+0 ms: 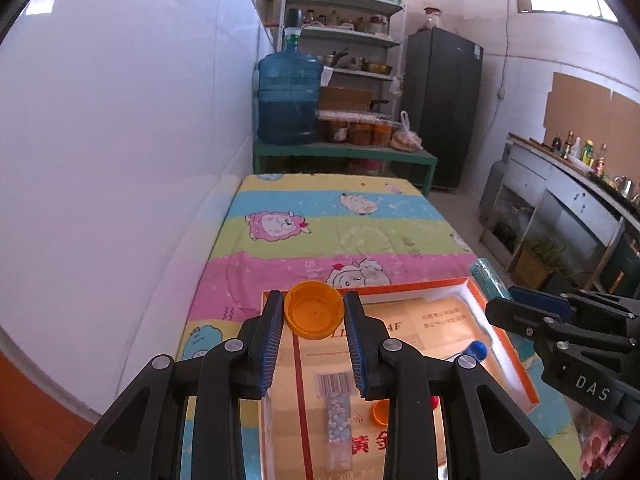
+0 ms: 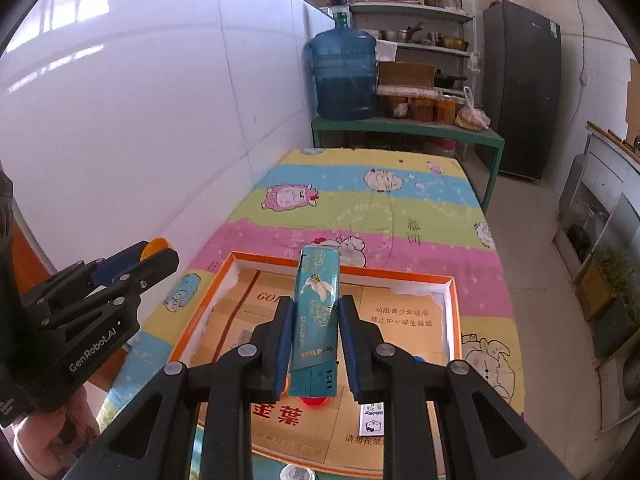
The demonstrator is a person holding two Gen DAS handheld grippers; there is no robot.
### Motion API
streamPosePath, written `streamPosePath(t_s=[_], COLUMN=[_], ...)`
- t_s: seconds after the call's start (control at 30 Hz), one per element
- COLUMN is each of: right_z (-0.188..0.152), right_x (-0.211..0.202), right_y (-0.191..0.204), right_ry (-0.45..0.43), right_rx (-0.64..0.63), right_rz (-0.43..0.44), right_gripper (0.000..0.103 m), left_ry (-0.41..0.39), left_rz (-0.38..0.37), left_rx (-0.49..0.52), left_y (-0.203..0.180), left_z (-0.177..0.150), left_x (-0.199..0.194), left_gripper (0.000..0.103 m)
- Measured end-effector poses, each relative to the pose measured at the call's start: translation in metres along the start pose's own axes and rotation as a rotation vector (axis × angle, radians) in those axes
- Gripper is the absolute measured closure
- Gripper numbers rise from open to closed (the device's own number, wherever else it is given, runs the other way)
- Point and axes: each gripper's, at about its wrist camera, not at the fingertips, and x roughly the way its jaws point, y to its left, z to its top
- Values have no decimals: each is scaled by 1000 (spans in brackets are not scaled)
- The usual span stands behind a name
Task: Organize rigid objects
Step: 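Carry the orange cap with the left tool while the right tool carries the teal tube over the tray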
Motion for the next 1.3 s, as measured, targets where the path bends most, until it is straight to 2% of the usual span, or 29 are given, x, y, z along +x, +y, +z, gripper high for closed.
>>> streamPosePath(t_s=[0.47,1.3], right_z=[-10,-28], right_x=[45,124], right_y=[-13,-11], right_ry=[56,189], right_rx=[13,-12], right_rz=[2,-5], right_gripper=[80,80], left_ry=[78,248], left_rz=[46,37], left_rx=[2,-36], left_y=[1,9], left_z=[-17,-43], left_x=[52,116], left_gripper=[72,72])
